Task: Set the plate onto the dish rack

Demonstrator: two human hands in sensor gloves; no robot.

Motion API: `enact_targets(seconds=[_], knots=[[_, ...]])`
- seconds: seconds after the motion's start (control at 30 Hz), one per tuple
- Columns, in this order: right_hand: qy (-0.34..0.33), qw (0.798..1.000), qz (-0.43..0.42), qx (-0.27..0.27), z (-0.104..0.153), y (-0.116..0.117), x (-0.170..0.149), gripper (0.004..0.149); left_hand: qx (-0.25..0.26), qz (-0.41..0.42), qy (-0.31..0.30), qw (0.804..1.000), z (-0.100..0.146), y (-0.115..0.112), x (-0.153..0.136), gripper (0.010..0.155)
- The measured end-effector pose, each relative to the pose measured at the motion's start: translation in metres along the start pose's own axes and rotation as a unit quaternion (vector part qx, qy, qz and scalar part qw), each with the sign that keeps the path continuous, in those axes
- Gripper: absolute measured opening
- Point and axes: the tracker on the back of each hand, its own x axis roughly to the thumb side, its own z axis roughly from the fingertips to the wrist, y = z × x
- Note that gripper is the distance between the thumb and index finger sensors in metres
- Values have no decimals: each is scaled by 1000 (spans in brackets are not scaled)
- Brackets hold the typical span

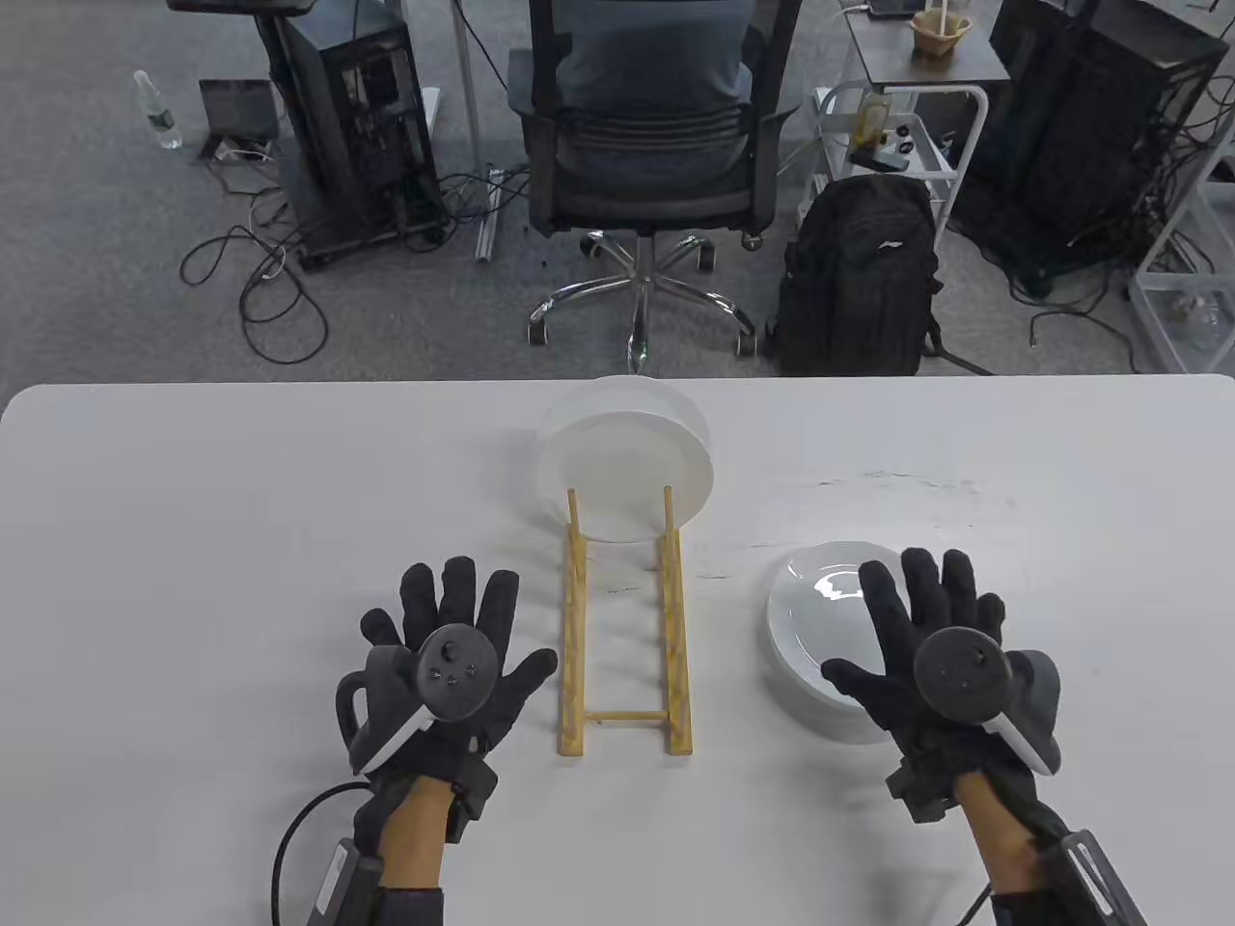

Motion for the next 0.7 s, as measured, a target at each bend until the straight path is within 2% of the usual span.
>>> enact_targets(seconds=[0.7], knots=[[15,997,0,77,-4,13,0,88,-28,5,-2,1000,-1,-5,6,83]])
